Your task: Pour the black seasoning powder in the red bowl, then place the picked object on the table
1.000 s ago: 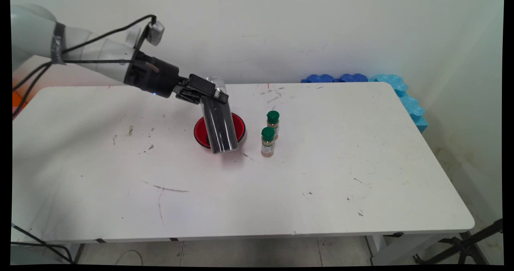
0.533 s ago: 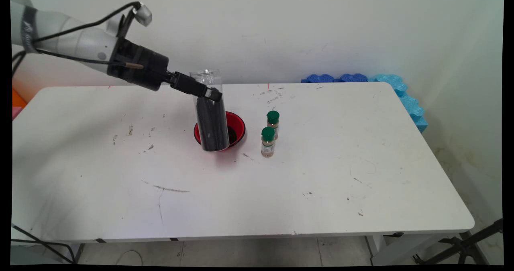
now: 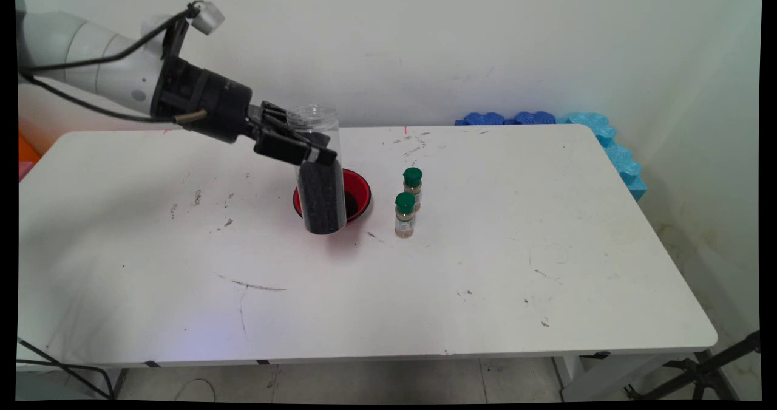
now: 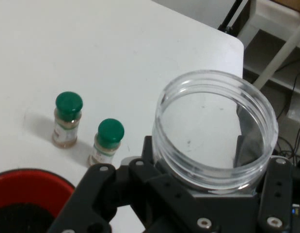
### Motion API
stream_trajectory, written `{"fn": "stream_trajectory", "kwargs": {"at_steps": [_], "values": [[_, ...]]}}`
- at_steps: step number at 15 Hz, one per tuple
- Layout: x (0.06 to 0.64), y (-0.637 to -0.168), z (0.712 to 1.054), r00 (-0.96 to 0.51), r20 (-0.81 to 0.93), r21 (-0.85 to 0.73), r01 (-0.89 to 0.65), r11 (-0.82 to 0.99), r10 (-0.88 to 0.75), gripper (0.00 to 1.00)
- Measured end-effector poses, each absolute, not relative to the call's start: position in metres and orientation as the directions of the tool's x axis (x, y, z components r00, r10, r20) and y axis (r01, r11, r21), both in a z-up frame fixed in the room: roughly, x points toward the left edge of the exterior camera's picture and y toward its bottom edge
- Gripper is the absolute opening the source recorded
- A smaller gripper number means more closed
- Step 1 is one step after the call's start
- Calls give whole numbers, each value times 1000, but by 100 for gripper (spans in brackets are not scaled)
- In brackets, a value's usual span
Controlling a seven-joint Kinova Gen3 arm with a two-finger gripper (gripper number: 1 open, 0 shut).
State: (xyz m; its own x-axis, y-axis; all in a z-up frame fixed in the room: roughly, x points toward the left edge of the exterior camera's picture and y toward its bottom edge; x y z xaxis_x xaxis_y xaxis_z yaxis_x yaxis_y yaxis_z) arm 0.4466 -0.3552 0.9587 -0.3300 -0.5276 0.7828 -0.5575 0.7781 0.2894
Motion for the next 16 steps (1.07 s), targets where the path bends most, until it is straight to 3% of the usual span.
{"fn": "stream_trajectory", "kwargs": {"at_steps": [16], "values": [[402, -323, 891, -448, 810, 139, -482, 865, -379, 0]]}}
